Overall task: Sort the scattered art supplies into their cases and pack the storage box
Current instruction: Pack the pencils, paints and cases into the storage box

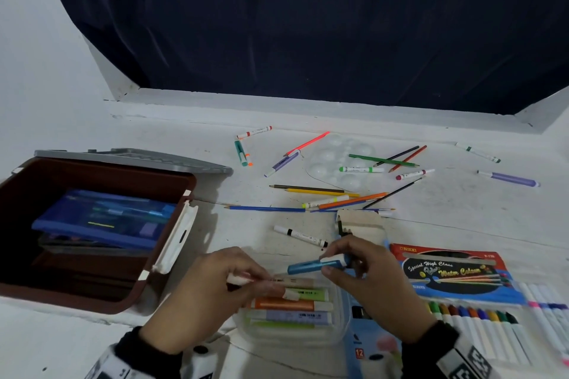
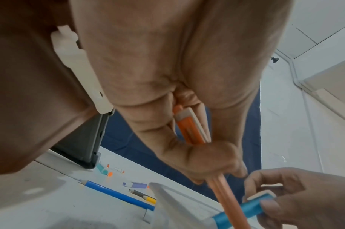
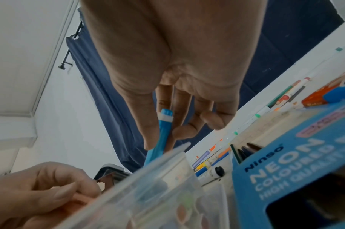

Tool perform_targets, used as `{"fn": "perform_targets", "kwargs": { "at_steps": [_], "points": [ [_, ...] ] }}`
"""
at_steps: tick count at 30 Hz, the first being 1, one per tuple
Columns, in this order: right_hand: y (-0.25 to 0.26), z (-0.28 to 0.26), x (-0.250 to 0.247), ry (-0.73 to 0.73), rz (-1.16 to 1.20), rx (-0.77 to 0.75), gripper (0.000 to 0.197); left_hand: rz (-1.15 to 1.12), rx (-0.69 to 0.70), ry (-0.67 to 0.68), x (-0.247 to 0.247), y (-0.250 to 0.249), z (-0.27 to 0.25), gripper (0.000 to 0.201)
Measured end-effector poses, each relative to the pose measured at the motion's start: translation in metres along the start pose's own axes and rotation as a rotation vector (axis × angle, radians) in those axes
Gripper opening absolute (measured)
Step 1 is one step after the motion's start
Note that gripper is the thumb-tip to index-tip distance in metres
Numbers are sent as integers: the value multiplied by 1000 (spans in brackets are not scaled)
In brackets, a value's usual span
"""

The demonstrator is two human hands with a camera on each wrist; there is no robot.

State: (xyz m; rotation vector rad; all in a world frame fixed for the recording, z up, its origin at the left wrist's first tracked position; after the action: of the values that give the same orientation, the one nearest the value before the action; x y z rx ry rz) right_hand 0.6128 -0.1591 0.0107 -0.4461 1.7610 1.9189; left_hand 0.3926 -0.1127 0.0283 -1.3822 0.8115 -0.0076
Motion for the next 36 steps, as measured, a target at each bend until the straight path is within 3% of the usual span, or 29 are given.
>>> {"fn": "perform_targets", "kwargs": {
  "at_steps": [3, 7, 14, 17, 20, 27, 31, 36],
  "points": [
    [2, -1, -1, 19, -32, -12, 17, 11, -32, 101, 10, 4, 3, 12],
    [-1, 1, 0, 17, -27, -7, 15, 33, -18, 213, 21, 9, 3, 25],
    [4, 0, 13, 46, -9, -85, 18, 276, 106, 75, 14, 4, 6, 13],
    [16, 1, 16, 62, -140, -196, 20, 369, 183, 100, 18, -2, 5, 33],
    [20, 4, 17, 28, -258, -281, 17, 463, 210, 84, 22, 3, 9, 33],
    [14, 12, 27, 102, -460, -276, 14, 600, 214, 67, 30, 5, 17, 26],
    [9, 11, 36, 196, -453, -262, 16, 624, 197, 62, 31, 8, 18, 27],
    [10, 10, 36, 193, -415, -273, 19, 643, 176, 70, 32, 9, 20, 24]
  ]
}}
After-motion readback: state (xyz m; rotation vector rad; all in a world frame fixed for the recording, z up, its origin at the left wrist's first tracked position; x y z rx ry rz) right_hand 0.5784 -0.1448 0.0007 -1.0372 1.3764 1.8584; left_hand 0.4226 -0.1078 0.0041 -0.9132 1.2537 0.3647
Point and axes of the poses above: each hand's wrist, its own z-axis towards the middle knuckle, its own x-axis out of the palm, y = z × x, the point moved 9 cm from there along z, towards the middle knuckle, and after that the axes turned 1 degree about -x, right-handed, at the moved point
